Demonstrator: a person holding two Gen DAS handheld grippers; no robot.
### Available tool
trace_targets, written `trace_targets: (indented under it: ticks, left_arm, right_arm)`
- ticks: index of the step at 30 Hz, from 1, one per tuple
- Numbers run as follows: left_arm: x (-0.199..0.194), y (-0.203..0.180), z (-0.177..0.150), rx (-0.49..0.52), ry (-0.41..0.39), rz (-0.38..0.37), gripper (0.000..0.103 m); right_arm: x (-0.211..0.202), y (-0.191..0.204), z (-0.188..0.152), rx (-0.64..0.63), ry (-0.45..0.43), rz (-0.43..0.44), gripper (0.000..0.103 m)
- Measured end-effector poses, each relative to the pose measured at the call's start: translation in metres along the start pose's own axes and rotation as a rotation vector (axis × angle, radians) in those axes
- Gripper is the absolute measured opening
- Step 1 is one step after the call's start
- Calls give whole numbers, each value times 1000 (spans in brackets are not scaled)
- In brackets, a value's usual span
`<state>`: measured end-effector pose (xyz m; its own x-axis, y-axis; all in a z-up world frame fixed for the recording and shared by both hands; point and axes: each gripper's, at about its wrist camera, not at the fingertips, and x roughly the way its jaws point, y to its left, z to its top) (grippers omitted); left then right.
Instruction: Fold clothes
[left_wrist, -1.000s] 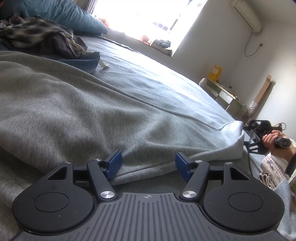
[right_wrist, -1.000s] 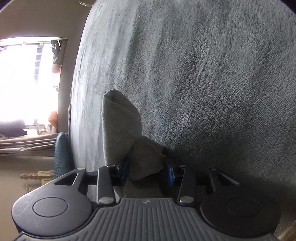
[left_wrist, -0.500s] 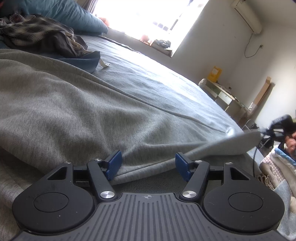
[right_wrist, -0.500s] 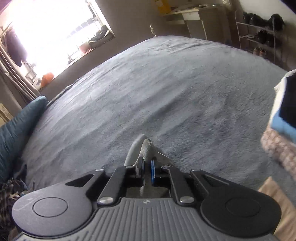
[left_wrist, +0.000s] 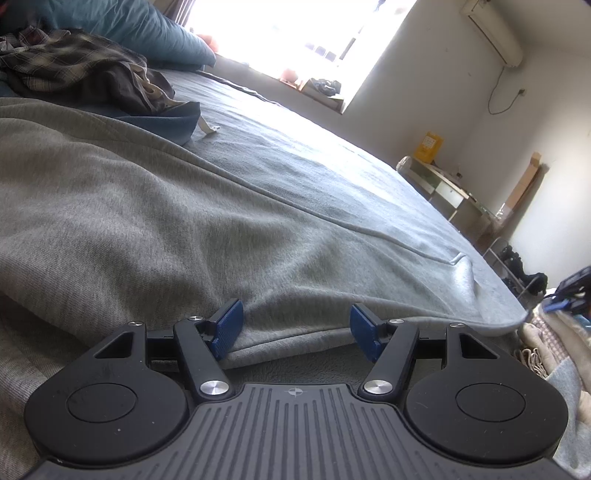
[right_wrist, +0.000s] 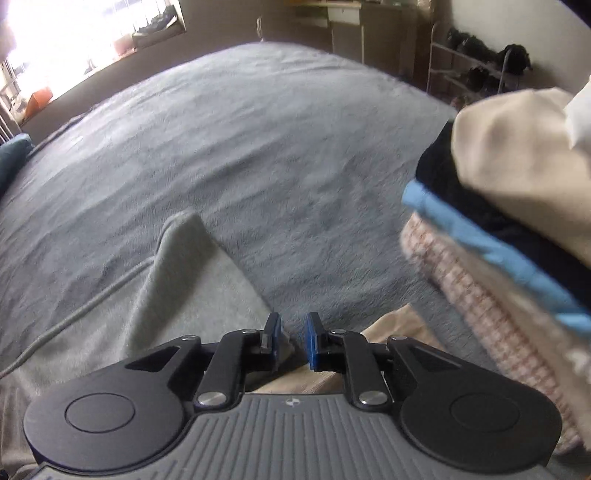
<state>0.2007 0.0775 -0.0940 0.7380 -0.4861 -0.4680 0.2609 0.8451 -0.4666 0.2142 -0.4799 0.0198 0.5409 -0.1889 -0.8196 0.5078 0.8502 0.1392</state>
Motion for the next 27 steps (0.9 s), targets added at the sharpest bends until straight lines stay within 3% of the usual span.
trace_targets:
  ticks: [7, 9, 14, 17, 18, 21, 23, 27]
  left_arm:
    - [0, -1, 0, 3, 0, 1, 64]
    - [0, -1, 0, 6, 0, 2, 64]
    - [1, 0, 0, 9, 1, -1, 64]
    - [1, 0, 0, 9, 1, -3, 64]
    - [1, 0, 0, 11, 1, -3, 64]
    - [1, 1, 0, 11, 1, -3, 65]
    - [1, 1, 0, 12, 1, -3, 64]
    - [1, 1, 0, 13, 1, -3, 64]
  right_arm:
    - [27, 41, 26, -102, 21, 195, 19]
    - [46, 63, 29, -166, 70, 245, 19]
    - [113, 106, 38, -240, 174, 238, 17]
    - [144, 86, 47, -194, 164, 55, 9]
    - [148, 74, 53, -146, 157, 48, 0]
    - [134, 62, 64, -76, 108, 68, 5]
    - [121, 76, 64, -145, 71, 116, 5]
    - [128, 105, 63, -193, 133, 243, 5]
